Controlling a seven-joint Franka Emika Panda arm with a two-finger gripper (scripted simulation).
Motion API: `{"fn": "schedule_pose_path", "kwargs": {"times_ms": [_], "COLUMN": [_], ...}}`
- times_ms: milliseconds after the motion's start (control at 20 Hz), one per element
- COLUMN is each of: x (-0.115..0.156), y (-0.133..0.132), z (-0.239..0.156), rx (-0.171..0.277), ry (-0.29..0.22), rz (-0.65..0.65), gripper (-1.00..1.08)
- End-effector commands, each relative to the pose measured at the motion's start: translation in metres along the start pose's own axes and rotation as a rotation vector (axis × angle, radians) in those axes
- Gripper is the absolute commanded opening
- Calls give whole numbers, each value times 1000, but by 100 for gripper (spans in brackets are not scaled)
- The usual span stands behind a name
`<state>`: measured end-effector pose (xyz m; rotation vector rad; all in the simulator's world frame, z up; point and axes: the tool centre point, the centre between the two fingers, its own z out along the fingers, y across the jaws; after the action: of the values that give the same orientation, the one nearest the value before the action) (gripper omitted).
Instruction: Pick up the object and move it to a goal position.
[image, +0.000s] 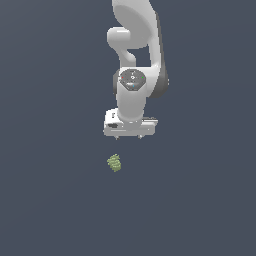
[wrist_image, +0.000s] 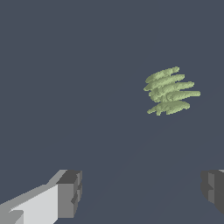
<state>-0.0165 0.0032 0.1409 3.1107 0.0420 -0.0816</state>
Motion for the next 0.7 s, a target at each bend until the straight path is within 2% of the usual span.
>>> {"fn": "schedule_pose_path", "kwargs": {"times_ms": [0, 650], "x": [0, -2], "y": [0, -4], "z": [0, -6], "rx": [0, 23], "ry": [0, 11], "rz": [0, 41], "gripper": [100, 100]}}
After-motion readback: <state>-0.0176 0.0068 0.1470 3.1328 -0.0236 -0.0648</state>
